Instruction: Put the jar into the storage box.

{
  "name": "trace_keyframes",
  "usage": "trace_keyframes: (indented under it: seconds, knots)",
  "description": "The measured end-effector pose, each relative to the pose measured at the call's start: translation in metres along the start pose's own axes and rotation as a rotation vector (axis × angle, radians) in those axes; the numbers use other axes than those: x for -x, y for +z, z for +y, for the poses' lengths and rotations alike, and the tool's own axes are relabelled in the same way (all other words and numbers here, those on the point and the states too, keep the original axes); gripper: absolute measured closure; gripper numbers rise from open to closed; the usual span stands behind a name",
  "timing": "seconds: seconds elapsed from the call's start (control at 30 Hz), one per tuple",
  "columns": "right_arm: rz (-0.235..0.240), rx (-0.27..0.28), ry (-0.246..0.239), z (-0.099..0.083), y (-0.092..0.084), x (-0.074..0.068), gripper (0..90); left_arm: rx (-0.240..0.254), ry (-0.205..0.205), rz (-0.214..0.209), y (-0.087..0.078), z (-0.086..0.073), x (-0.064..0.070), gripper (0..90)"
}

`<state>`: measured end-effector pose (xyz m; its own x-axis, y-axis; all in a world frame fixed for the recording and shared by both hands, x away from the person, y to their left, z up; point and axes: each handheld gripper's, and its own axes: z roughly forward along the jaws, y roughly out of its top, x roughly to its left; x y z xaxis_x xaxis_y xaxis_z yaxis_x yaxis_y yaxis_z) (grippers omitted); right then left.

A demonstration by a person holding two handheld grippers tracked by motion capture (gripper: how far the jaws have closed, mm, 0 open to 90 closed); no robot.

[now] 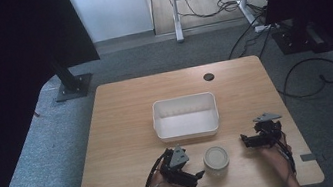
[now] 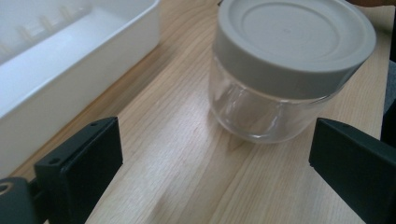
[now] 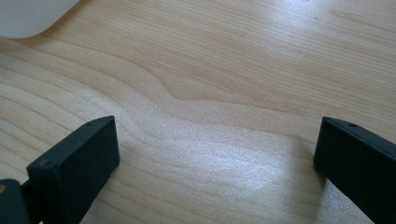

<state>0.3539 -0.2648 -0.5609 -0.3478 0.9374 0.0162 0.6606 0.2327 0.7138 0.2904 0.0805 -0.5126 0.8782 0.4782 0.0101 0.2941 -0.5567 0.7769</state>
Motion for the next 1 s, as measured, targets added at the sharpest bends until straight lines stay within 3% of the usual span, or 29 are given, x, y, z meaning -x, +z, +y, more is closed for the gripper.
trace_keyframes:
  seconds: [0.4,1.0]
  knots:
    - [0.002,-0.001,-0.003,0.000,0.000,0.000,0.0,-0.004,0.028,-0.046,0.016,0.009,0.012,2.6]
    - [0.002,0.000,-0.003,0.000,0.000,0.000,0.0,-0.018,0.056,-0.059,0.035,0.019,0.023,2.7]
